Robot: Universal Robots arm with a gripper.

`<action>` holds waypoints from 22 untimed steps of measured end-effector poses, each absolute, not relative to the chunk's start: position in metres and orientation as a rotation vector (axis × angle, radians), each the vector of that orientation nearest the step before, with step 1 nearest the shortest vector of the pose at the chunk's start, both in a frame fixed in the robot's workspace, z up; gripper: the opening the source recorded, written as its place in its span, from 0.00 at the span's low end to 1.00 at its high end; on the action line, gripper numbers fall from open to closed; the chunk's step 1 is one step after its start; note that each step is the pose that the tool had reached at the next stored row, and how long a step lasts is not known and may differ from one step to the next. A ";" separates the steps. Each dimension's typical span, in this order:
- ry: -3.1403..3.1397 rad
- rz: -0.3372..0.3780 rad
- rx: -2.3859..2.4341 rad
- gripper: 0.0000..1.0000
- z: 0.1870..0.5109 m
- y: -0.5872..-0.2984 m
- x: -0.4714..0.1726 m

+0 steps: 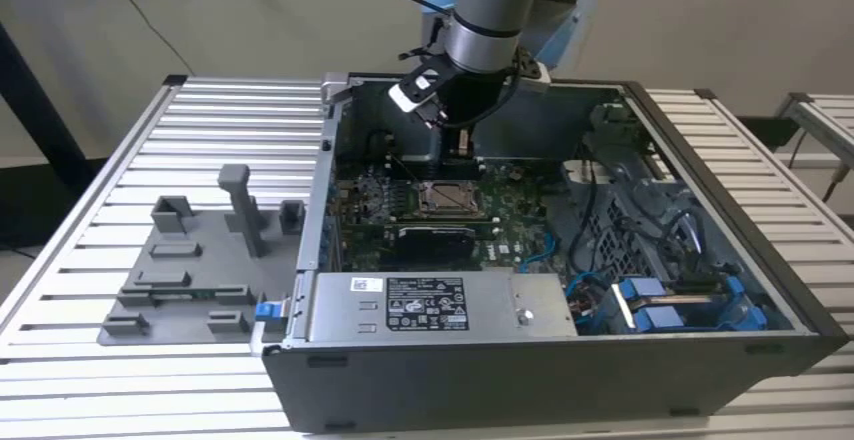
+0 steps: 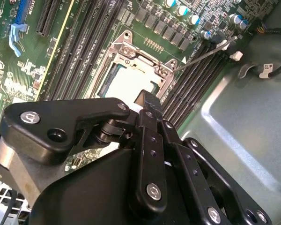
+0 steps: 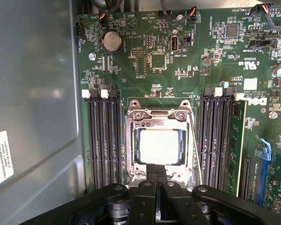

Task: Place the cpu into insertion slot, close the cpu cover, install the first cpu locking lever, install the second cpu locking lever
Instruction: 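Close the cpu cover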

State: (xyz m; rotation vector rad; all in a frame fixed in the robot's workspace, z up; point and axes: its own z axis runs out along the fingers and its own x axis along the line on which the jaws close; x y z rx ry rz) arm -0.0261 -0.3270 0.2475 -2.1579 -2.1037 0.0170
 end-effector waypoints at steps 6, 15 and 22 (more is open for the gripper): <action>-2.105 0.017 -2.156 0.11 0.248 -0.327 -0.026; -2.108 0.014 -2.157 0.11 0.262 -0.327 -0.028; -2.116 -0.003 -2.164 0.11 0.277 -0.326 -0.041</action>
